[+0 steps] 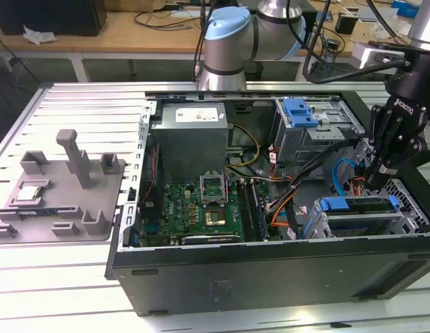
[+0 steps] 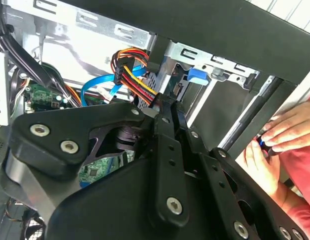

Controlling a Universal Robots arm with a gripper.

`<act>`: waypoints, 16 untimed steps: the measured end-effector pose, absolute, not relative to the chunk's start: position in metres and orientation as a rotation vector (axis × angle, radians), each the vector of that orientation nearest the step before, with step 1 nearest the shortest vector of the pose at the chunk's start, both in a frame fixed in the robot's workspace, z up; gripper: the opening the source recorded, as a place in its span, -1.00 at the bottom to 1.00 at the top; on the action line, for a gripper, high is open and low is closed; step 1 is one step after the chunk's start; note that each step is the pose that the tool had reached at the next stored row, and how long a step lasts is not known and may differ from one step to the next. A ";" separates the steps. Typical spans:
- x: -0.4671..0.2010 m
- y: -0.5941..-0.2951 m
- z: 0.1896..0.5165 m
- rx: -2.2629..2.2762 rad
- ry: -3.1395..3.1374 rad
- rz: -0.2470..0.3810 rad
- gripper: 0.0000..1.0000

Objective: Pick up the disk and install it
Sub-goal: 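Insert the first disk wire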

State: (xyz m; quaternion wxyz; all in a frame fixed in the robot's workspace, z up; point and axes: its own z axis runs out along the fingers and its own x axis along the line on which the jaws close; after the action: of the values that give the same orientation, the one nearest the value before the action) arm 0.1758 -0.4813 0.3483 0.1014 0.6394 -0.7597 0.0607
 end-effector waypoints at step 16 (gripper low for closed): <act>0.172 -0.494 0.348 1.995 -2.248 0.116 -0.67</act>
State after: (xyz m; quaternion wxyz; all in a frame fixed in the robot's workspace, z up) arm 0.1723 -0.4943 0.3483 0.0668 0.6618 -0.7457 0.0386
